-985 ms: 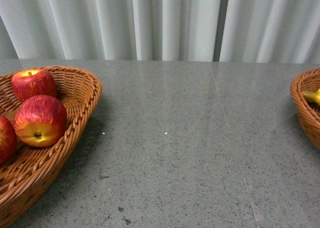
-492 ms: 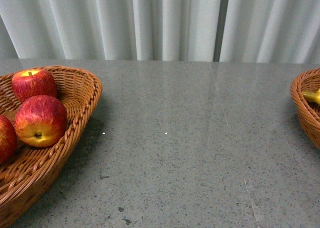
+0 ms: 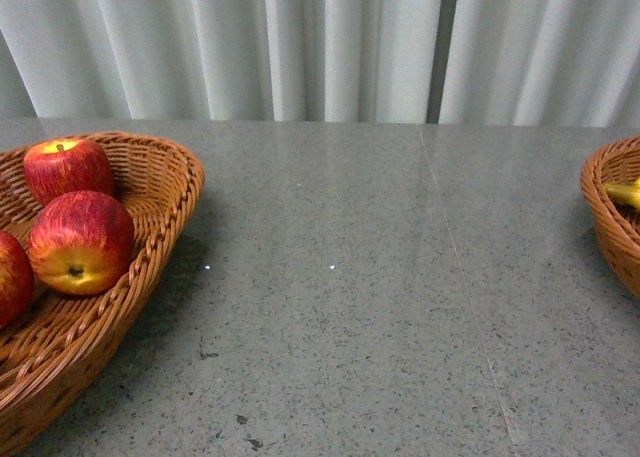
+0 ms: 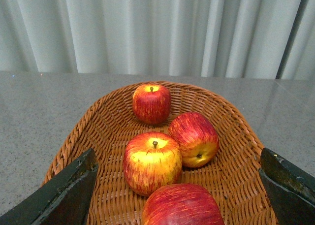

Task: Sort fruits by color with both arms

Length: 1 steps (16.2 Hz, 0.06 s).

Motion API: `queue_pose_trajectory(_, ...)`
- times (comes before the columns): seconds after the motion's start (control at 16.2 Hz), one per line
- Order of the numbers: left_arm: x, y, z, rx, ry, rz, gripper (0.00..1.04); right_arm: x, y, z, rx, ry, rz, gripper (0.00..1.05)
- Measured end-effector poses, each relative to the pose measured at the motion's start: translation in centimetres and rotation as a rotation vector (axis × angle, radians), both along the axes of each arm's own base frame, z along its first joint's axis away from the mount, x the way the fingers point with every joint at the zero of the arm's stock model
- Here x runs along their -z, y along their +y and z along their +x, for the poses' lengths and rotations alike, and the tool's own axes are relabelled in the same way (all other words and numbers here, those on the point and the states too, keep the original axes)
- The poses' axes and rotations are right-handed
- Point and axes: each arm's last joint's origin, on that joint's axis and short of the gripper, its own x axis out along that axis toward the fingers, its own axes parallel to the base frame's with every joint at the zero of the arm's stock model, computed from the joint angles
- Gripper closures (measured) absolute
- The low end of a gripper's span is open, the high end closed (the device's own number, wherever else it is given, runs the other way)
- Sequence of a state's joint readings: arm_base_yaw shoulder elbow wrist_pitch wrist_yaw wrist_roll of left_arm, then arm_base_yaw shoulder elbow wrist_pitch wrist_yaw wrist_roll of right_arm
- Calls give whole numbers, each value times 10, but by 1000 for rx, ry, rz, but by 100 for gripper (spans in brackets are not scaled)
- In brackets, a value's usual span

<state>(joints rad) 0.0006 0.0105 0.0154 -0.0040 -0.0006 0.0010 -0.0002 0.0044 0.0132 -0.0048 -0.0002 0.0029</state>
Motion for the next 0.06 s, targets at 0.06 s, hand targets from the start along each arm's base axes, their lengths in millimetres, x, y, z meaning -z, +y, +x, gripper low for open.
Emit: queue_pose_trajectory(0.06,0,0,0,0,0,0,7,0,0,0,0,0,0,6)
